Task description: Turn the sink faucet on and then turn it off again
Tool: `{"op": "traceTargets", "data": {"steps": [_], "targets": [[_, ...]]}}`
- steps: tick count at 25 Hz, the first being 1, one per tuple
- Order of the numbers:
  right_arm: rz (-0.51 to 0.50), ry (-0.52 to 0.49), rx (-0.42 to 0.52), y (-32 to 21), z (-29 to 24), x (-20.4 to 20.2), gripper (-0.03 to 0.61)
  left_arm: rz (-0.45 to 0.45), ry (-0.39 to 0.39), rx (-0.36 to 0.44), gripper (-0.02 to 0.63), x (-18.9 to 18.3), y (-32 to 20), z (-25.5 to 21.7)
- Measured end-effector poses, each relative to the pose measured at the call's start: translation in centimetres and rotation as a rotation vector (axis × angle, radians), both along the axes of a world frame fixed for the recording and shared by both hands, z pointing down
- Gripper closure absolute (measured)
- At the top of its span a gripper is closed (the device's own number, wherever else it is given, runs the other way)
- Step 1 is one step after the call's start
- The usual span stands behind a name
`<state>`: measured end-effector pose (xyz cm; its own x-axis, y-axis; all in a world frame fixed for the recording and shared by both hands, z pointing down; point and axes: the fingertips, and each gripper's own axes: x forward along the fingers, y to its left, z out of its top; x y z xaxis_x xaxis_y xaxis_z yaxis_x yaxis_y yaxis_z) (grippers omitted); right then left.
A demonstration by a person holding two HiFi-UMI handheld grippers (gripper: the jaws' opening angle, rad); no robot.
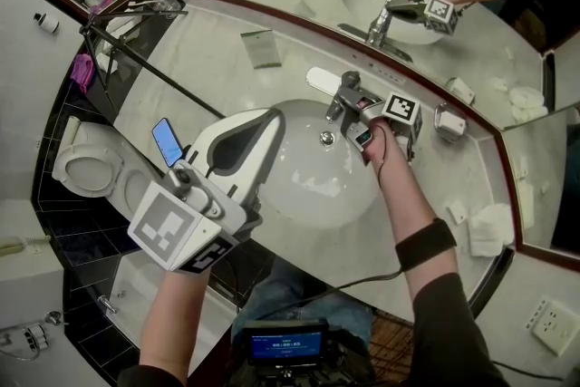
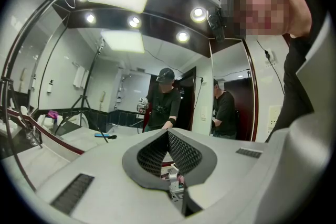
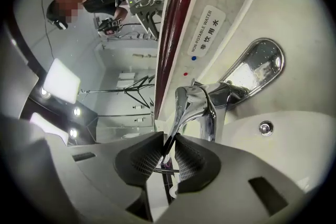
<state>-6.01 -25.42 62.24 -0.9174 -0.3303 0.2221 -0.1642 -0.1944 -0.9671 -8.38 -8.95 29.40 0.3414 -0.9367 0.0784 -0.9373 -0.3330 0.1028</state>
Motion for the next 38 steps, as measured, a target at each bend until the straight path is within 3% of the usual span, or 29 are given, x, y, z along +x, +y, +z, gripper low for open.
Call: {"op": "traceTargets", "data": {"steps": [3, 9, 18, 24, 29, 35, 38], "targets": [[0.031, -0.013, -0.023, -0.9, -0.8, 0.1, 0.482, 0.000, 0.024, -0.006, 0.614, 0.1, 0.3, -0.4], [0.037, 0.000, -0.052, -2.1, -1.5, 0.3, 0.463, -0.013, -0.006, 0.009, 0.614, -0.9, 1.0, -0.5], [0.058, -0.012, -0.071, -2.3, -1.4, 0.3, 0.461, -0.012, 0.027, -0.001, 0.614, -0.2, 1.8, -1.2], [0.057, 0.017, -0.085, -2.1, -1.1, 0.6, 0.459, -0.022, -0.002, 0.004, 0.614, -0.3, 2.4, -1.0], [0.021, 0.078, -0.019, -1.1, -1.5, 1.6, 0.463, -0.020, 0.016, 0.009, 0.614, 0.3, 3.2, -2.1], [-0.030, 0.115, 0.084, 0.3, -4.1, 3.3, 0.560, -0.026, -0.008, 0.032, 0.614, 0.2, 4.5, -2.4], [-0.035, 0.117, 0.134, 0.8, -5.4, 4.7, 0.578, -0.017, -0.003, 0.039, 0.614, 0.9, 5.0, -2.9]]}}
